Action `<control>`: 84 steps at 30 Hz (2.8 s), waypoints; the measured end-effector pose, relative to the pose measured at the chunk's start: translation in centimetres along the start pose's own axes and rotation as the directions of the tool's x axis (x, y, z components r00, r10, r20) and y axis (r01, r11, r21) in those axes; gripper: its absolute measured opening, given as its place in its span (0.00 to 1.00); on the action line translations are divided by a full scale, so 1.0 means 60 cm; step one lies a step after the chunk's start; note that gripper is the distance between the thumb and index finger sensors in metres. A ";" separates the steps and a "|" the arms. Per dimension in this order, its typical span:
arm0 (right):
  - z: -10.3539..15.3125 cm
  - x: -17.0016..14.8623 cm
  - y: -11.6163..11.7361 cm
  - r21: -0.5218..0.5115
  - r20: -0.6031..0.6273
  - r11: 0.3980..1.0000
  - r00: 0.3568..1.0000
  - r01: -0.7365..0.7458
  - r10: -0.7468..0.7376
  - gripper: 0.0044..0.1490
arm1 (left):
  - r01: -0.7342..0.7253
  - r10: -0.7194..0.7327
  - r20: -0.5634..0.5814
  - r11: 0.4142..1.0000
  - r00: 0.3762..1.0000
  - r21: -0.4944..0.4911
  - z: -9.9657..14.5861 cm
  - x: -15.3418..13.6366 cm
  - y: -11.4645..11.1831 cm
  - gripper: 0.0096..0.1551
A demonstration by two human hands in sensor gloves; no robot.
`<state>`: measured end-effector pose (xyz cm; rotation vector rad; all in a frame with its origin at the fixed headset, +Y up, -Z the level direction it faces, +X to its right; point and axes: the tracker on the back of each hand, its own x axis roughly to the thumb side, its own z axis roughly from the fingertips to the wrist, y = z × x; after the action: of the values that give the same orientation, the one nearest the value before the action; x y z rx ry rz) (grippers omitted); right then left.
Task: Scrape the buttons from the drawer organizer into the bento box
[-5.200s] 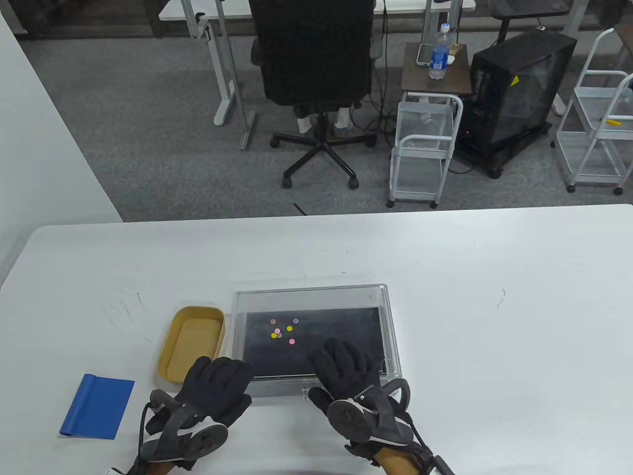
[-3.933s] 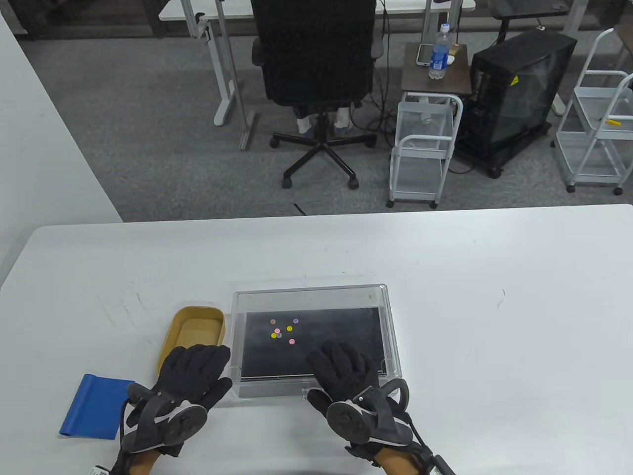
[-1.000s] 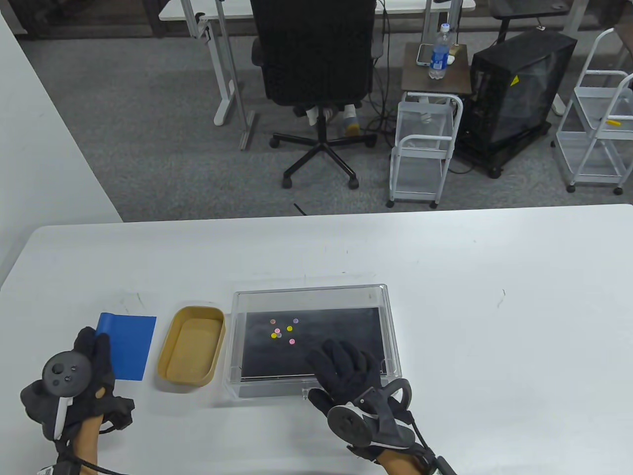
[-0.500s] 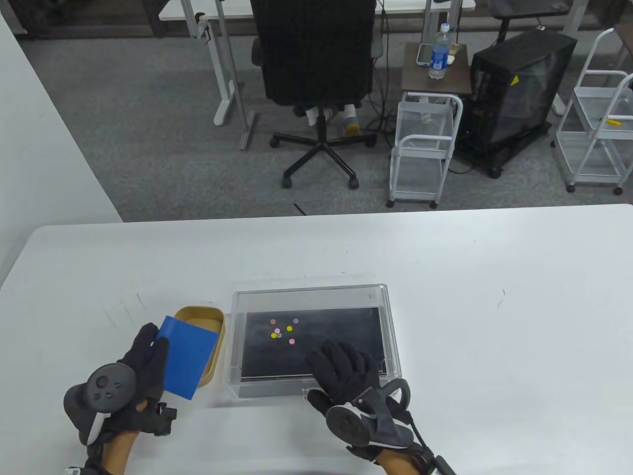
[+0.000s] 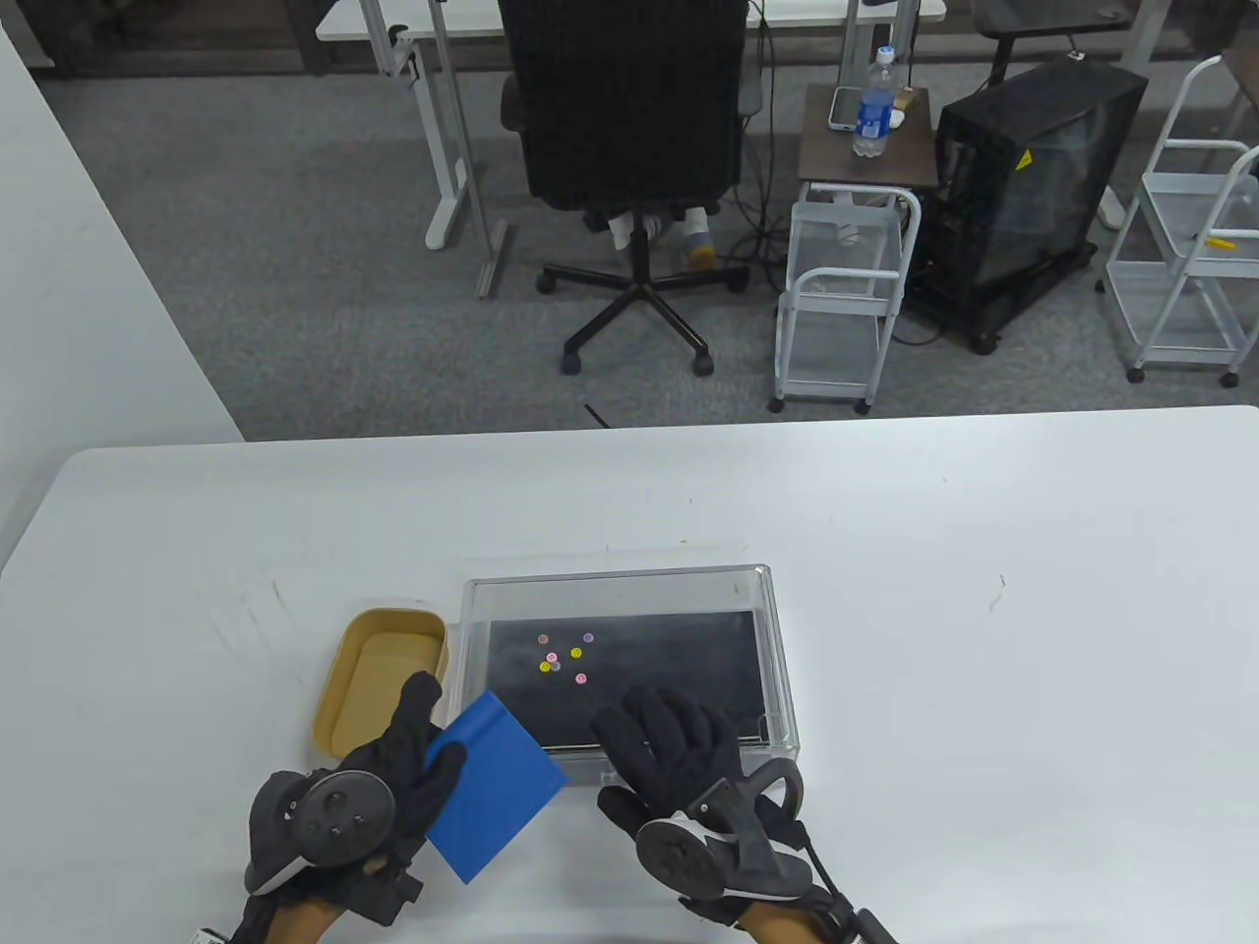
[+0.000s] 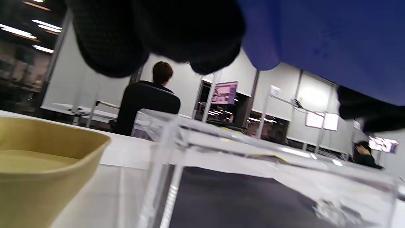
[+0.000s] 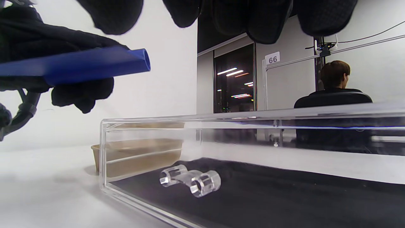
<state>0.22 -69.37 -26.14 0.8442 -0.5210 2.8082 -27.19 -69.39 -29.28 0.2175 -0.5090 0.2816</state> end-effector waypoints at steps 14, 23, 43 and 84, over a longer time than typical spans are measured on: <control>0.001 0.047 0.010 0.042 0.107 0.998 0.993 0.049 -0.053 0.46 | 0.129 -0.107 0.272 0.989 0.957 -0.068 0.012 0.090 -0.038 0.48; -0.003 0.066 0.019 0.088 0.160 0.995 0.985 0.045 -0.059 0.52 | 0.074 -0.053 0.294 0.995 0.954 -0.061 0.016 0.103 -0.037 0.52; -0.009 0.037 0.008 0.177 0.092 0.964 0.972 0.196 -0.215 0.39 | 0.193 -0.202 0.254 0.979 0.946 0.062 0.018 0.080 -0.022 0.50; 0.032 -0.171 -0.019 -0.120 -0.545 0.992 0.832 0.044 -0.103 0.41 | 0.198 -0.192 0.311 0.980 0.931 0.013 0.019 0.082 -0.036 0.41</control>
<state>9.93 -69.59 -30.07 0.0073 -0.5106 2.7354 -22.90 -70.70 -26.09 0.2951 -0.7963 0.0464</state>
